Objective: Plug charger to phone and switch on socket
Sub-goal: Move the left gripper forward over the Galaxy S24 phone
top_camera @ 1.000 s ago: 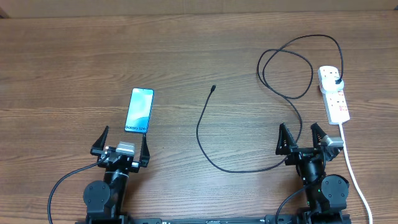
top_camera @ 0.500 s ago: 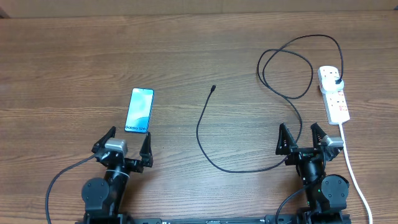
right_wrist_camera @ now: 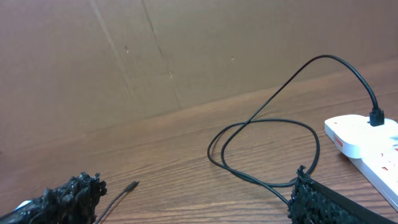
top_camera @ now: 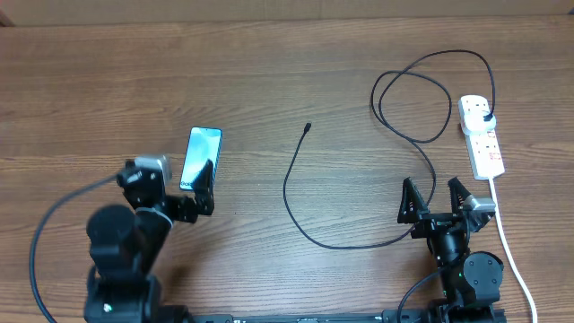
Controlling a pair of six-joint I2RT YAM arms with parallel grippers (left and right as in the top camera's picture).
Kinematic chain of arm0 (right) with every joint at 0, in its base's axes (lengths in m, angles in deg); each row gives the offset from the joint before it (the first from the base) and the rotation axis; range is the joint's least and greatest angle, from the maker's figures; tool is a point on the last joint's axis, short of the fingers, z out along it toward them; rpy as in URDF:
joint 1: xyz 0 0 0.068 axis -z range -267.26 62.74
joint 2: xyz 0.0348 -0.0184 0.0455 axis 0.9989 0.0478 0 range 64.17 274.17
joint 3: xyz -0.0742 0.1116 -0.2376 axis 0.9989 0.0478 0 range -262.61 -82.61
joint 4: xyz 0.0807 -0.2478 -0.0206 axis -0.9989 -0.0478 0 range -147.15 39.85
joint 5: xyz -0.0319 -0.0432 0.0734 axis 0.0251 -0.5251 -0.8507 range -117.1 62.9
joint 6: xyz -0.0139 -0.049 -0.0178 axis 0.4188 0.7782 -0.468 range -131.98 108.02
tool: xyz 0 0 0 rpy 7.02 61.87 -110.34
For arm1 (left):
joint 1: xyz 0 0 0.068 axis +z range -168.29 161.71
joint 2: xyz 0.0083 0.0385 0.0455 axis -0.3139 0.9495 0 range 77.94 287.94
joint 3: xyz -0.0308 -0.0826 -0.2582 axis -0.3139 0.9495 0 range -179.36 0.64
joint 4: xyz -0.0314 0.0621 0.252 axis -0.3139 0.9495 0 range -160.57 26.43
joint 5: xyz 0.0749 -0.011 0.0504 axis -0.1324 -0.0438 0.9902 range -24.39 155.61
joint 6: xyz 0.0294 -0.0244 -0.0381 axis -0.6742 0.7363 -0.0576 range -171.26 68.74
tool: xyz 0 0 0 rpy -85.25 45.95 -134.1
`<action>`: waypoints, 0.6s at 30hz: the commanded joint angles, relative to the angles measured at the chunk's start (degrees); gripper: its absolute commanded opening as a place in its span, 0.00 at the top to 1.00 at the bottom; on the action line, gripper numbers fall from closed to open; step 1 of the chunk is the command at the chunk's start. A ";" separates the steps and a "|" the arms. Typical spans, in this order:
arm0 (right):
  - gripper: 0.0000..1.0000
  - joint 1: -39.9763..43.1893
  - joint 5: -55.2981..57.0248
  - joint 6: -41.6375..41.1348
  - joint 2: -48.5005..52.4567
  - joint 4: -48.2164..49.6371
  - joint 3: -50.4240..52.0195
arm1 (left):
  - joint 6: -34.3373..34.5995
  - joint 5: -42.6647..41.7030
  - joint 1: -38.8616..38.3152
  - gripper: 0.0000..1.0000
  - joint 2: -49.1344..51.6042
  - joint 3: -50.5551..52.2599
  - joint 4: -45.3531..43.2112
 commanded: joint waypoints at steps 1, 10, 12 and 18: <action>0.00 -0.48 -0.04 -0.02 -0.46 0.42 0.61 | -0.02 -1.29 -0.39 0.01 6.43 -8.85 4.59; 0.00 -0.48 -0.07 -0.02 -0.46 0.42 0.61 | -4.42 -5.73 -0.42 0.00 26.84 -34.93 29.27; 0.00 -0.48 -0.07 -0.02 -0.46 0.39 0.61 | -4.66 -5.70 -0.42 0.00 31.01 -40.87 35.12; 0.00 -0.48 -0.04 -0.02 -0.46 0.42 0.61 | -4.59 -4.35 -0.42 0.00 40.13 -53.16 47.50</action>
